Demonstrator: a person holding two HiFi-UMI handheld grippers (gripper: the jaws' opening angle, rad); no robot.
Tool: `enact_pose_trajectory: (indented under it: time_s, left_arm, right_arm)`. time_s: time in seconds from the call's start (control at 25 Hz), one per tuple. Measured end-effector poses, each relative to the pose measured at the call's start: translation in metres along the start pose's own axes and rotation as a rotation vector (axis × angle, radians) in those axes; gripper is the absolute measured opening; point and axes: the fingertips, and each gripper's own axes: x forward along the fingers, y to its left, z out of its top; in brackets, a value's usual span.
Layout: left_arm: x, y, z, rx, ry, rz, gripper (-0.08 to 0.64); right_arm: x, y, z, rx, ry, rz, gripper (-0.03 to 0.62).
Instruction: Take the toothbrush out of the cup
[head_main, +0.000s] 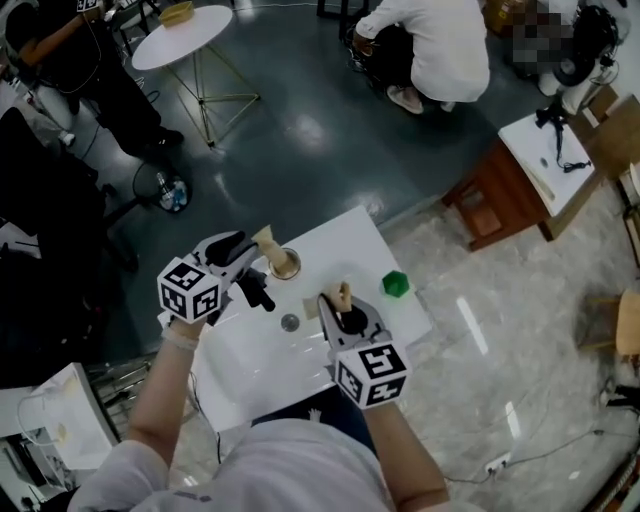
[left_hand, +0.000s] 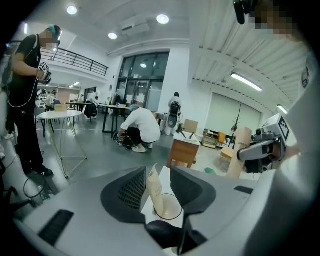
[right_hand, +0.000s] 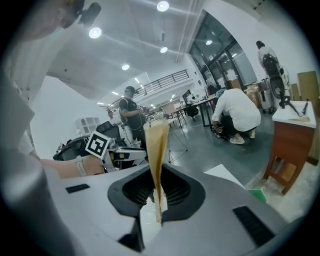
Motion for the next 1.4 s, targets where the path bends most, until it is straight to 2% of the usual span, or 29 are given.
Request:
enact_pose_trajectory:
  time_s: [0.36,0.52,0.68,1.08,1.4]
  left_arm:
    - [0.044,0.014,-0.020,0.023,0.119,-0.031,0.138]
    - [0.048,0.013,-0.022,0.038,0.149,-0.034,0.086]
    - [0.042,0.010,-0.019,0.059,0.157,-0.041,0.064]
    - [-0.005,0.011,0.023,0.051,0.022,0.031,0.055]
    - [-0.086,0.014,0.067,0.035,-0.122,0.127,0.052]
  right_arm:
    - [0.013,-0.019,-0.014,0.036,0.036,-0.005,0.049]
    - [0.012,-0.020,-0.019,0.045,0.045,-0.006,0.049]
    - [0.012,-0.016,-0.018,0.037,0.042,-0.005,0.049]
    - [0.010,-0.002,0.007,-0.007,-0.001,0.017,0.049]
    - [0.006,0.041,0.034,-0.079,-0.022,0.047,0.049]
